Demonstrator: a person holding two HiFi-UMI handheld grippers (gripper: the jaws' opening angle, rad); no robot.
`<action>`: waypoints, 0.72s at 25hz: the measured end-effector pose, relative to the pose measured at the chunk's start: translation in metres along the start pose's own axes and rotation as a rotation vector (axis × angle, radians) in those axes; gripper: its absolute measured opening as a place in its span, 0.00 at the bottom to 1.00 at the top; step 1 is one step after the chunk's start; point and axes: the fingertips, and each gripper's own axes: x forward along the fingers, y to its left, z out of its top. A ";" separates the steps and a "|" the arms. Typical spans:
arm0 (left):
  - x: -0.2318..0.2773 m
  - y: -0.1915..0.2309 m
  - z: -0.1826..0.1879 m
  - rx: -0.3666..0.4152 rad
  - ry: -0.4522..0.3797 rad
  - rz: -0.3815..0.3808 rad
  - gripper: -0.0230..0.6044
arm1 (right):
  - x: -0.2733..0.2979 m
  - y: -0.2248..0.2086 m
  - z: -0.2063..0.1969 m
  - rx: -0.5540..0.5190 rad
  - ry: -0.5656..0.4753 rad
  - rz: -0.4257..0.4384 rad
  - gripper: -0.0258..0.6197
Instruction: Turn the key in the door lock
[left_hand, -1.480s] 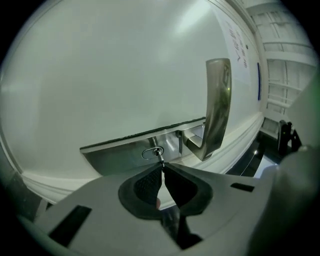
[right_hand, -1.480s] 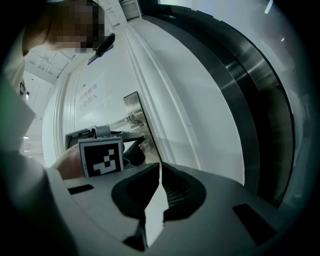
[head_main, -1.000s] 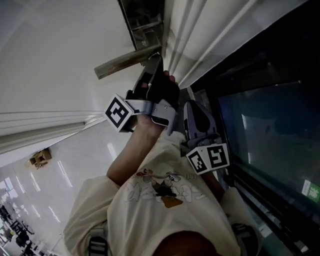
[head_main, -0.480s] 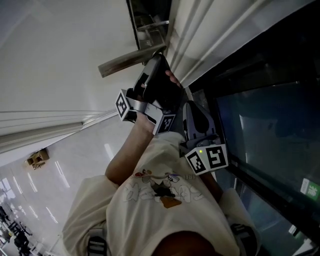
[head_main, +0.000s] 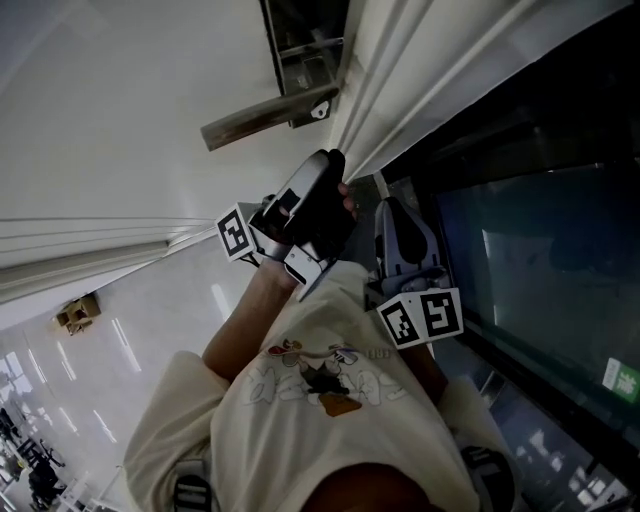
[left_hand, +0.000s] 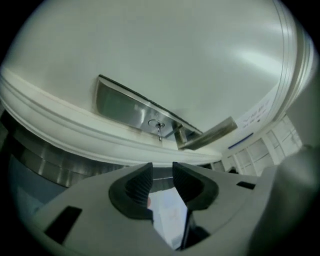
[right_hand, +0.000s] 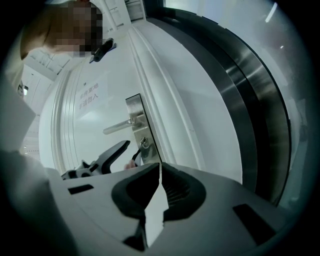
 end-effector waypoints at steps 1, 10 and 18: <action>-0.006 0.000 -0.007 0.043 0.044 0.034 0.24 | 0.002 -0.001 0.001 -0.002 -0.002 0.000 0.05; -0.048 -0.008 -0.061 0.715 0.440 0.307 0.20 | 0.019 0.011 0.007 -0.013 -0.013 0.059 0.05; -0.069 -0.012 -0.077 1.143 0.571 0.470 0.08 | 0.028 0.039 -0.003 -0.014 0.017 0.145 0.05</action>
